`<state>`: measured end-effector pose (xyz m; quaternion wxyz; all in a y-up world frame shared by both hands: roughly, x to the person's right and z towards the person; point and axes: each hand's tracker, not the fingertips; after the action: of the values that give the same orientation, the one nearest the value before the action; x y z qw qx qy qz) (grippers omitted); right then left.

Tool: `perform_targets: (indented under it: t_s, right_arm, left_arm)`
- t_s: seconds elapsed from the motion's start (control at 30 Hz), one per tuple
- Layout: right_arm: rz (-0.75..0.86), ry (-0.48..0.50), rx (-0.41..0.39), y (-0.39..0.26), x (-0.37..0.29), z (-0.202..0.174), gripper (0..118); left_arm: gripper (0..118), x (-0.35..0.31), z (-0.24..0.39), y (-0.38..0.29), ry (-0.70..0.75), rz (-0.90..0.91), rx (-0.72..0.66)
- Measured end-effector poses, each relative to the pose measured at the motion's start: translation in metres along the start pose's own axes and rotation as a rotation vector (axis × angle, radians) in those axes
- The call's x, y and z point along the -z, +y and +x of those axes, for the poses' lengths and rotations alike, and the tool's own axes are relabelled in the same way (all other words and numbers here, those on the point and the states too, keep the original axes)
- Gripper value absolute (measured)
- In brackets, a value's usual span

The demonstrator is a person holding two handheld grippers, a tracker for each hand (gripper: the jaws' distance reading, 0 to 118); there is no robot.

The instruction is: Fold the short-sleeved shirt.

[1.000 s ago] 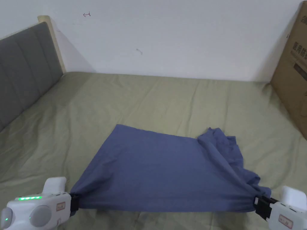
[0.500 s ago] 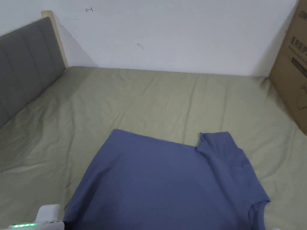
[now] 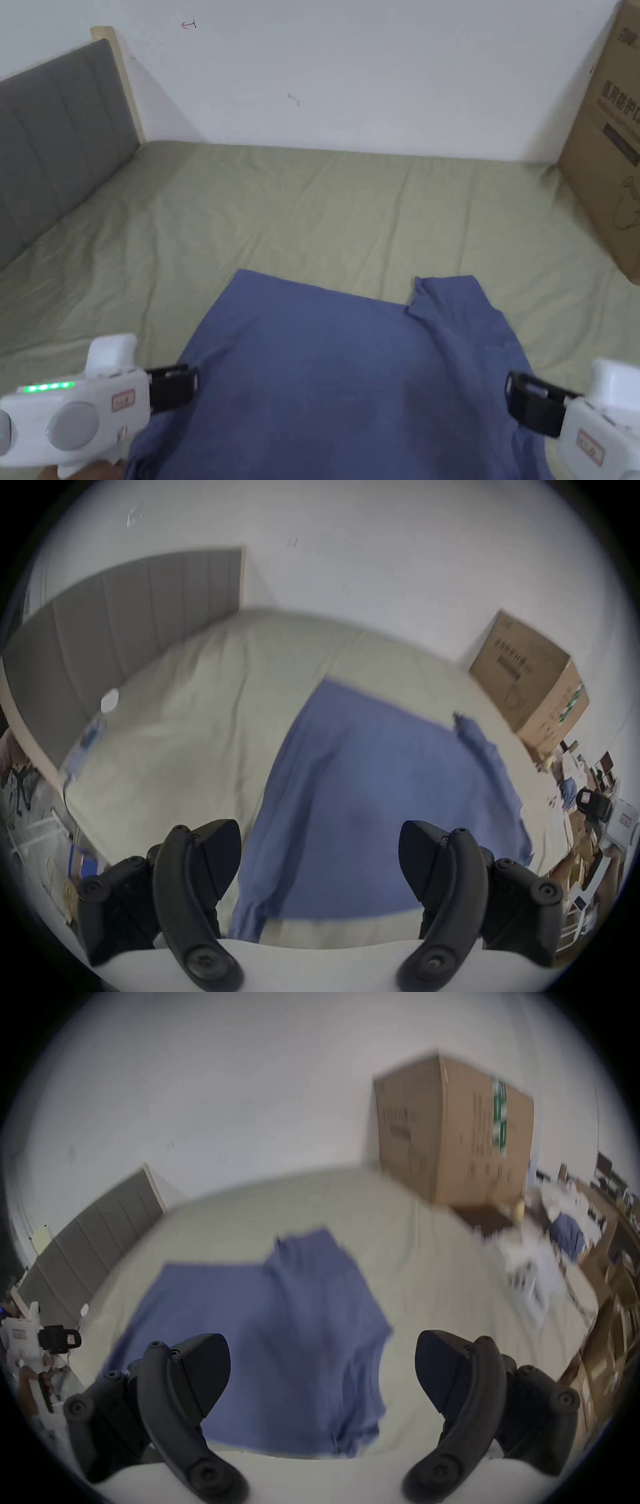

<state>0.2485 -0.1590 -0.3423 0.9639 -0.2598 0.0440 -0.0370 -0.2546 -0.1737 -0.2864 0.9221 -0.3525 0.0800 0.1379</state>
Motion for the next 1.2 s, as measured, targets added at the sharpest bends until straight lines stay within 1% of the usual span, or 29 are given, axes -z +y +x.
perform_targets:
  t_s: [0.13,0.23,0.3,0.37,0.4,0.43,0.47,0.5,0.53,0.57,0.63,0.7,0.8,0.9,0.97,1.13,1.17,1.2]
  right_arm:
    - [0.233,-0.010,-0.071,0.050,-0.029,-0.022,111]
    - [0.375,-0.026,-0.109,0.069,-0.042,-0.036,111]
    - [0.422,-0.048,-0.130,0.078,-0.045,-0.045,111]
    - [0.426,-0.050,-0.122,0.082,-0.045,-0.049,108]
    - [0.430,-0.045,-0.118,0.083,-0.044,-0.050,99]
    - [0.434,-0.034,-0.112,0.084,-0.044,-0.051,83]
    - [0.435,-0.033,-0.107,0.085,-0.042,-0.053,57]
    - [0.435,-0.038,-0.105,0.085,-0.041,-0.054,17]
    - [0.433,-0.038,-0.103,0.086,-0.037,-0.054,0]
    - [0.438,-0.037,-0.090,0.087,-0.034,-0.054,0]
    - [0.431,-0.023,-0.086,0.090,-0.029,-0.052,0]
    - [0.425,-0.034,-0.093,0.093,-0.019,-0.052,0]
    - [0.415,-0.035,-0.102,0.100,-0.003,-0.052,0]
    - [0.403,-0.036,-0.107,0.109,0.019,-0.053,0]
    - [0.389,-0.038,-0.109,0.113,0.037,-0.053,0]
    - [0.360,-0.044,-0.116,0.120,0.078,-0.051,0]
    - [0.352,-0.048,-0.116,0.120,0.087,-0.050,0]
    - [0.340,-0.051,-0.115,0.119,0.095,-0.049,0]
  left_arm:
    - [96,-0.040,0.035,0.041,-0.026,0.296,0.069]
    - [96,-0.055,0.055,0.059,-0.013,0.453,0.098]
    - [95,-0.059,0.067,0.066,0.014,0.524,0.119]
    - [93,-0.057,0.078,0.072,0.028,0.559,0.132]
    - [85,-0.056,0.081,0.072,0.026,0.570,0.138]
    - [71,-0.054,0.084,0.071,0.016,0.578,0.142]
    - [47,-0.052,0.087,0.071,0.008,0.583,0.152]
    - [7,-0.049,0.090,0.073,-0.006,0.580,0.163]
    - [0,-0.044,0.093,0.074,-0.023,0.568,0.172]
    - [0,-0.039,0.095,0.073,-0.023,0.570,0.177]
    - [0,-0.029,0.096,0.078,-0.095,0.523,0.191]
    - [0,-0.016,0.098,0.083,-0.074,0.507,0.195]
    - [0,0.011,0.100,0.102,-0.084,0.451,0.217]
    - [0,0.052,0.098,0.127,-0.096,0.369,0.206]
    - [0,0.092,0.092,0.145,-0.103,0.296,0.208]
    - [0,0.193,0.077,0.182,-0.068,0.092,0.219]
    - [1,0.213,0.075,0.188,-0.053,0.043,0.216]
    - [12,0.231,0.073,0.192,-0.048,-0.013,0.207]
